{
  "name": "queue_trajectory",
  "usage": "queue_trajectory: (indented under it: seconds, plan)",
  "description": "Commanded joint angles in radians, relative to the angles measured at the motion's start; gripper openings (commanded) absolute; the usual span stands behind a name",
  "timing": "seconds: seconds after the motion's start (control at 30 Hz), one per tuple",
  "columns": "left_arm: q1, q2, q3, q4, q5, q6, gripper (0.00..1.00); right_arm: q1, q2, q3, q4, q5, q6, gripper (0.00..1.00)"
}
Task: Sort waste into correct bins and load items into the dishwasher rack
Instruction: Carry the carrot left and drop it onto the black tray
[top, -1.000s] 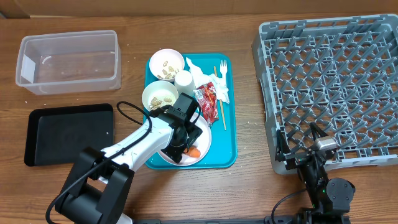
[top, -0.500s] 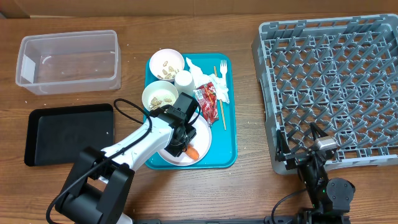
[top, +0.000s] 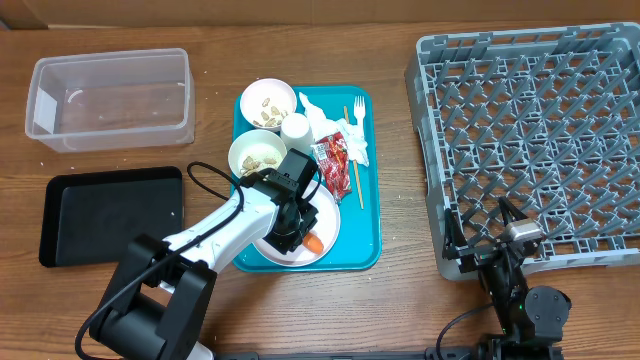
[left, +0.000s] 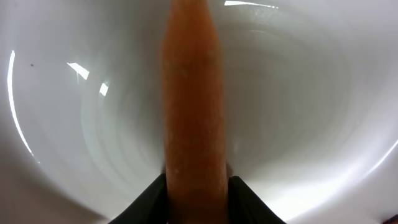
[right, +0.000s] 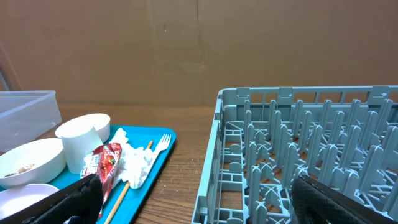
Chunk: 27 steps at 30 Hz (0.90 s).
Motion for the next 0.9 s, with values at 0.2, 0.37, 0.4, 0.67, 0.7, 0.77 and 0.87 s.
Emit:
queue_trajectory:
  seconds: [0.2, 0.37, 0.4, 0.67, 0.7, 0.77, 0.87]
  plan:
    - [0.022, 0.023, 0.010, -0.003, -0.036, 0.101, 0.07, -0.004, -0.007, -0.010, 0.007, 0.003, 0.000, 1.00]
    - [0.063, -0.003, 0.091, -0.086, -0.012, 0.182, 0.04, -0.004, -0.007, -0.010, 0.007, 0.003, 0.000, 1.00]
    - [0.076, -0.013, 0.122, -0.122, -0.012, 0.206, 0.04, -0.004, -0.007, -0.010, 0.007, 0.003, -0.001, 1.00]
    - [0.275, -0.111, 0.360, -0.340, -0.058, 0.406, 0.04, -0.004, -0.007, -0.010, 0.007, 0.003, 0.000, 1.00]
    - [0.315, -0.124, 0.378, -0.362, -0.086, 0.409, 0.04, -0.004, -0.007, -0.010, 0.007, 0.003, 0.000, 1.00]
    - [0.413, -0.147, 0.404, -0.398, -0.124, 0.420, 0.04, -0.004, -0.007, -0.010, 0.007, 0.003, 0.000, 1.00]
    - [0.556, -0.162, 0.406, -0.418, -0.129, 0.447, 0.06, -0.004, -0.007, -0.010, 0.007, 0.003, 0.000, 1.00]
